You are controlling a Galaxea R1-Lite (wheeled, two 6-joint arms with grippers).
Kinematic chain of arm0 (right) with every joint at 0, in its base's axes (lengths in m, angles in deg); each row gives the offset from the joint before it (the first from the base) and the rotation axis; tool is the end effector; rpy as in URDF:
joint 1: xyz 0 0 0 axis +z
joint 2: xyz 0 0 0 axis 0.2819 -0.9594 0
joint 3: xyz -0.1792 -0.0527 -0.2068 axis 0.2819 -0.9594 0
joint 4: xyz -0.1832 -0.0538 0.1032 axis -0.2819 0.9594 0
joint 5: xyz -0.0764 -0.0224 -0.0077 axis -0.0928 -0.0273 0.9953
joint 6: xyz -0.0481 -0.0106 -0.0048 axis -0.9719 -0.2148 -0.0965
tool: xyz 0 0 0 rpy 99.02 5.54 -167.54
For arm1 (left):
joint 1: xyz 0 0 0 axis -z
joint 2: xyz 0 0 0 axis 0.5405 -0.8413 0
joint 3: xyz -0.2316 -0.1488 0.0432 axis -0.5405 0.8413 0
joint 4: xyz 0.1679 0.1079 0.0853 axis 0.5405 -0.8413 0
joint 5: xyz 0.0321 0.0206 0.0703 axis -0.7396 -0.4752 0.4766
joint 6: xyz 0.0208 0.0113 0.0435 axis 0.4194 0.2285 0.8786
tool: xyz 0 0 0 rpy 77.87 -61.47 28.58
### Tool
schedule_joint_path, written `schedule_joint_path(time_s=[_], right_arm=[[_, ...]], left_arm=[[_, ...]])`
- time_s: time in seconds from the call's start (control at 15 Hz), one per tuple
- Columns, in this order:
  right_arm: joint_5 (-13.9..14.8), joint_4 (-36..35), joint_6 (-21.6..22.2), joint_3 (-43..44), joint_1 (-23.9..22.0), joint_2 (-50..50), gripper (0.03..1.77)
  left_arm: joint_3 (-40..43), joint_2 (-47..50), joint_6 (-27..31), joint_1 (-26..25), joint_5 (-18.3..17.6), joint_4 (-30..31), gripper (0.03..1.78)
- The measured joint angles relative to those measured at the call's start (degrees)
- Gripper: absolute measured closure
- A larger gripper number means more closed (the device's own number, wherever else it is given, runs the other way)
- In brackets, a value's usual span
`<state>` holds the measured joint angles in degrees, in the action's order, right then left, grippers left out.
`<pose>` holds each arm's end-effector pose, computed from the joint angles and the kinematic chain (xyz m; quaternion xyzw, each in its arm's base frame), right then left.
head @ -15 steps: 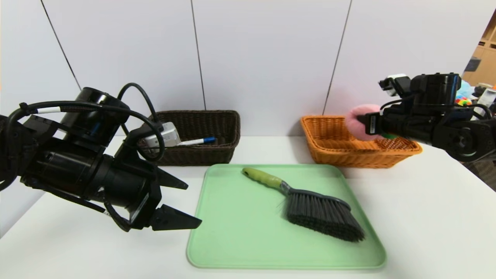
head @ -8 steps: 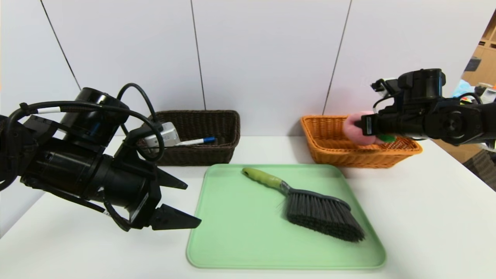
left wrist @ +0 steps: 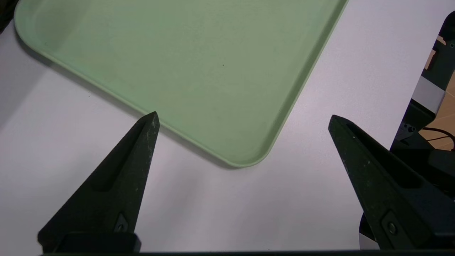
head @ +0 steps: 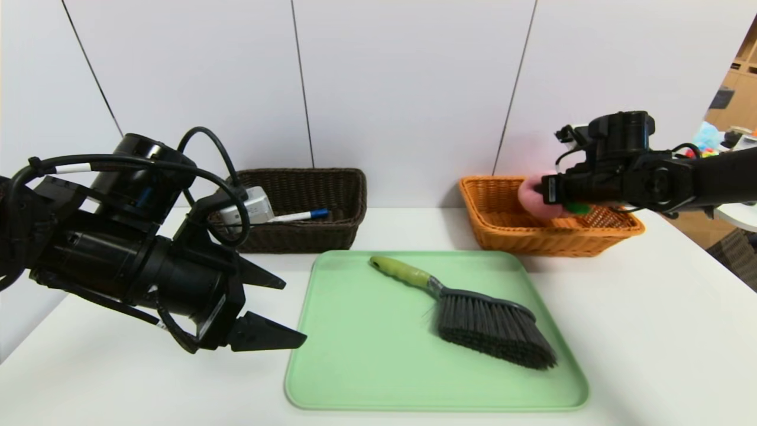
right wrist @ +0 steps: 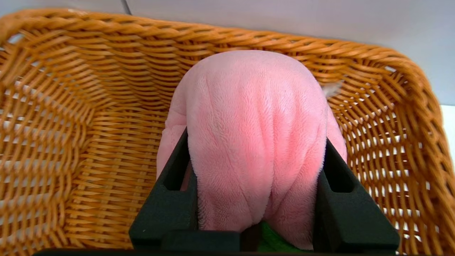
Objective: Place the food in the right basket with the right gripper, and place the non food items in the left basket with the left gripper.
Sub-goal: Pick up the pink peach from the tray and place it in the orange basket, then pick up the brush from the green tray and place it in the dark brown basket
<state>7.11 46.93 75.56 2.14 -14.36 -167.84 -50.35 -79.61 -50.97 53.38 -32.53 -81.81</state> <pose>0.4646 0.0136 0.1297 -0.0534 0.2341 0.0001 0.9707 0.2586 -0.1275 0.1635 0.1128 0.3226 -0.4957 0.7985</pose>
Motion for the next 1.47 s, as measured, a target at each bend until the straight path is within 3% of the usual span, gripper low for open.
schedule_joint_path(time_s=[0.4, 0.87, 1.47], right_arm=[[-0.2, 0.1, 0.2, 0.5, 0.2, -2.2, 1.01], [-0.3, 1.4, 0.2, 0.5, 0.5, -1.3, 0.48], [-0.7, 11.7, 3.8, -0.6, 1.3, 10.4, 0.21]], left_arm=[[-0.1, 0.0, -0.1, 0.0, 0.0, 0.8, 0.12], [0.2, -0.1, -0.5, 0.0, -0.1, 2.4, 0.12], [0.4, 0.9, -0.4, -0.2, -0.1, 2.3, 0.12]])
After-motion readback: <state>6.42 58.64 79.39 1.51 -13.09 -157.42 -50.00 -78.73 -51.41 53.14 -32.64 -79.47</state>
